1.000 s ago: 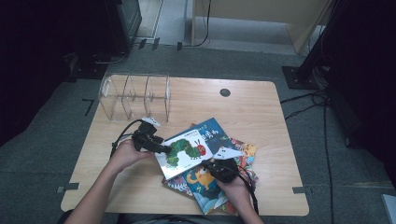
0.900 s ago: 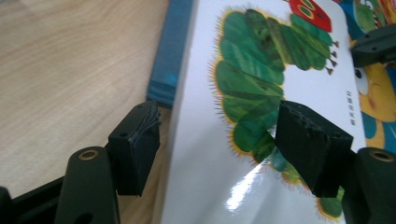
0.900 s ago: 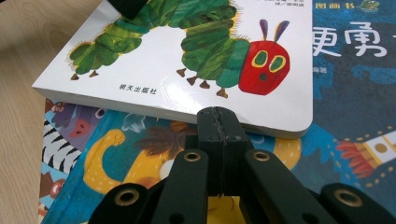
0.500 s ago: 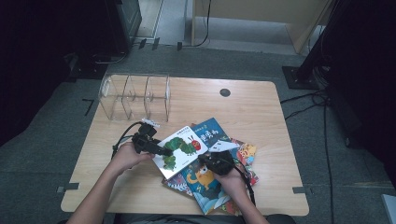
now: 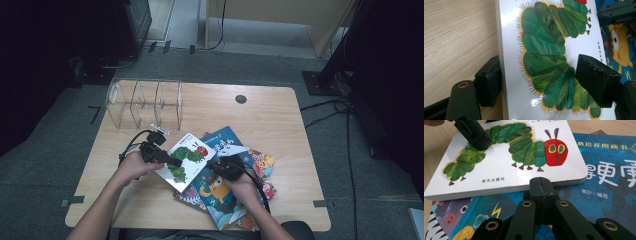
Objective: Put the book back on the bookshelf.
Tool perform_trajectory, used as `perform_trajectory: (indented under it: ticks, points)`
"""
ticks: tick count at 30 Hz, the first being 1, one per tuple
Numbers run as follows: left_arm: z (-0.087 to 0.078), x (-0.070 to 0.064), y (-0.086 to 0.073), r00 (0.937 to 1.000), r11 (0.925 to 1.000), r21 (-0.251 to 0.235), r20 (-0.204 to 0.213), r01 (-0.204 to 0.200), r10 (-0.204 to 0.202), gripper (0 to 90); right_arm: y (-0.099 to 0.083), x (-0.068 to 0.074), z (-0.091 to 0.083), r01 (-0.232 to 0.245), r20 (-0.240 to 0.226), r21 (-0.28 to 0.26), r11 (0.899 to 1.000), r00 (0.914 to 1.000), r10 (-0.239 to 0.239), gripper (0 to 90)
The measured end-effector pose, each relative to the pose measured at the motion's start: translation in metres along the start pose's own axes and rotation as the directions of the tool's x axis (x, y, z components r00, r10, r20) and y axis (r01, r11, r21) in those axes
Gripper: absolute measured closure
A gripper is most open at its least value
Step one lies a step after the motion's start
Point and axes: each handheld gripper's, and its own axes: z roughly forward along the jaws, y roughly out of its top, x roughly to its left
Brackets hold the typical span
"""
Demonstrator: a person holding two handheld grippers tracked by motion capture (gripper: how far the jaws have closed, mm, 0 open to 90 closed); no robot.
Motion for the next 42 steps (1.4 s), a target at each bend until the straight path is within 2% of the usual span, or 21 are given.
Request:
perform_trajectory:
  ticks: [2, 7, 10, 12, 15, 18, 21, 28, 30, 31, 34, 35, 36, 38, 41, 42]
  points:
    - [-0.002, 0.000, -0.001, 0.9996, 0.9997, -0.006, -0.016, 0.024, -0.024, 24.5, 0.002, 0.000, 0.003, -0.012, -0.006, -0.002, 1.000, 0.9999, 0.012, 90.0]
    - [-0.008, -0.004, -0.003, 0.9981, 0.9993, -0.005, -0.049, 0.037, -0.037, 26.1, 0.006, 0.000, 0.007, -0.008, -0.006, 0.006, 1.000, 1.0000, 0.008, 90.0]
    - [-0.023, -0.009, -0.005, 0.9967, 0.9980, -0.054, -0.072, 0.034, -0.038, 36.1, 0.008, -0.001, 0.010, -0.005, -0.005, 0.001, 1.000, 1.0000, 0.005, 90.0]
    - [-0.027, -0.011, -0.005, 0.9968, 0.9974, -0.064, -0.070, 0.034, -0.038, 38.7, 0.009, -0.001, 0.011, -0.009, -0.004, 0.003, 1.000, 1.0000, 0.009, 90.0]
    - [-0.040, -0.024, 0.000, 0.9954, 0.9973, -0.065, -0.087, 0.034, -0.039, 43.0, 0.010, 0.000, 0.012, 0.002, 0.001, 0.001, 1.000, 1.0000, -0.002, 90.0]
    - [-0.045, -0.029, 0.006, 0.9954, 0.9973, -0.054, -0.079, 0.050, -0.054, 49.4, 0.011, 0.000, 0.012, 0.009, 0.006, 0.001, 1.000, 0.9999, -0.009, 90.0]
    - [-0.050, -0.043, 0.018, 0.9948, 0.9976, -0.027, -0.077, 0.064, -0.066, 54.2, 0.010, 0.000, 0.012, 0.007, 0.004, -0.004, 1.000, 1.0000, -0.007, 90.0]
    - [-0.045, -0.058, 0.037, 0.9928, 0.9963, 0.007, -0.085, 0.085, -0.084, 62.6, 0.011, 0.002, 0.011, 0.008, -0.012, -0.020, 1.000, 0.9999, -0.008, 90.0]
    - [-0.042, -0.057, 0.041, 0.9929, 0.9941, 0.018, -0.053, 0.107, -0.106, 65.8, 0.011, 0.001, 0.011, 0.009, -0.017, -0.022, 1.000, 0.9998, -0.009, 90.0]
    - [-0.042, -0.057, 0.041, 0.9929, 0.9941, 0.018, -0.053, 0.107, -0.106, 67.8, 0.011, 0.002, 0.011, 0.011, -0.017, -0.026, 1.000, 0.9998, -0.012, 90.0]
    - [-0.040, -0.060, 0.050, 0.9911, 0.9912, 0.026, 0.025, 0.130, -0.131, 73.5, 0.011, 0.003, 0.011, 0.024, -0.015, -0.027, 0.999, 0.9996, -0.024, 88.6]
    - [-0.041, -0.062, 0.053, 0.9916, 0.9916, 0.026, 0.022, 0.127, -0.128, 73.8, 0.011, 0.002, 0.010, 0.026, -0.014, -0.029, 0.999, 0.9995, -0.027, 86.5]
    - [-0.042, -0.064, 0.055, 0.9939, 0.9934, 0.031, -0.011, 0.110, -0.110, 75.7, 0.012, 0.002, 0.010, 0.023, -0.019, -0.029, 0.999, 0.9995, -0.024, 85.1]
    - [-0.045, -0.064, 0.058, 0.9949, 0.9944, 0.032, -0.011, 0.100, -0.100, 76.9, 0.012, 0.001, 0.008, 0.025, -0.020, -0.028, 0.999, 0.9995, -0.025, 83.3]
    - [-0.048, -0.064, 0.059, 0.9943, 0.9942, 0.038, -0.041, 0.100, -0.099, 77.2, 0.012, 0.001, 0.006, 0.040, -0.010, -0.026, 0.999, 0.9991, -0.040, 81.2]
    - [-0.051, -0.064, 0.059, 0.9948, 0.9950, 0.041, -0.050, 0.091, -0.089, 77.2, 0.012, 0.000, 0.005, 0.049, 0.000, -0.025, 0.998, 0.9988, -0.049, 77.6]
